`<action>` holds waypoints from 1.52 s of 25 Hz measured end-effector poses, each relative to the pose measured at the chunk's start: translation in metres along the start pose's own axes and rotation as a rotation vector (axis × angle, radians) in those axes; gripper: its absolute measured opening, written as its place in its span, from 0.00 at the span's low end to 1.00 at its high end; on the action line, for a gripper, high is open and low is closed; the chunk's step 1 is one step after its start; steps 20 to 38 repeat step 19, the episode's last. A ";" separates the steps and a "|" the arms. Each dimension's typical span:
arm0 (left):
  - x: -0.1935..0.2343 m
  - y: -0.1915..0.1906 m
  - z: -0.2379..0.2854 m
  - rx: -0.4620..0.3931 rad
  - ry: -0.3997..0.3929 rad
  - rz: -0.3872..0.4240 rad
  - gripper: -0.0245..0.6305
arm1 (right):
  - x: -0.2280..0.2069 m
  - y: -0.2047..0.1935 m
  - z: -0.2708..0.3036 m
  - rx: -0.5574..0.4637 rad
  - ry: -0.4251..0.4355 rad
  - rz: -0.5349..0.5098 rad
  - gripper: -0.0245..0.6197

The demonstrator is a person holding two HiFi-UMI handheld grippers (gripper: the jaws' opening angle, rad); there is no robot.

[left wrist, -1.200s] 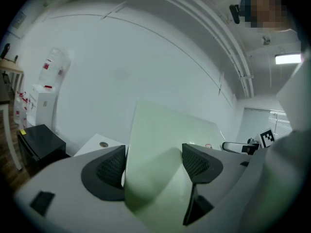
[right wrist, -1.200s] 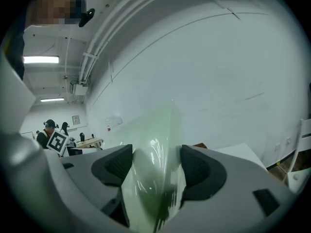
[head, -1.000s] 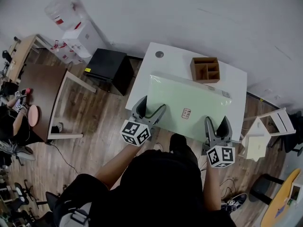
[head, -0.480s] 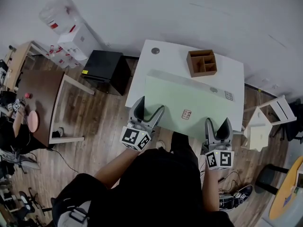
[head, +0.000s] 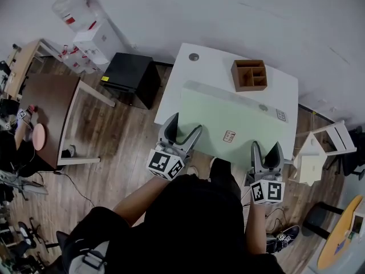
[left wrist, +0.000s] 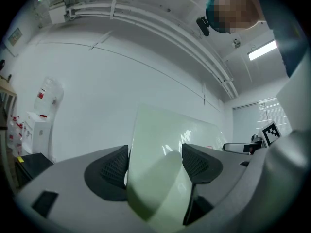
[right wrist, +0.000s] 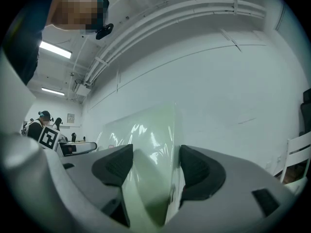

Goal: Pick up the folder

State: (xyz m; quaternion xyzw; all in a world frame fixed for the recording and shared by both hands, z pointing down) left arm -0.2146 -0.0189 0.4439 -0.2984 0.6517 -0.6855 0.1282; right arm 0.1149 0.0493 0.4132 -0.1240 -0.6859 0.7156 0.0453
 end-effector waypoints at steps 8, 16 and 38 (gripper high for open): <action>0.008 0.008 -0.008 -0.012 0.050 0.043 0.58 | 0.013 -0.003 0.010 -0.003 0.008 0.007 0.55; 0.008 0.011 -0.007 -0.026 0.070 0.042 0.58 | 0.010 0.002 0.020 -0.020 0.024 -0.013 0.55; 0.004 0.011 -0.004 -0.030 0.071 0.048 0.58 | 0.005 0.001 0.020 -0.025 0.017 -0.003 0.54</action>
Point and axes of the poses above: the fingertips, and each gripper's own axes: z forward along the fingers, x to its left, y out of its top, the point moved 10 cm from there along -z, backward along the fingers, and after that the axes turned 1 degree about -y, right-handed, at the moved point
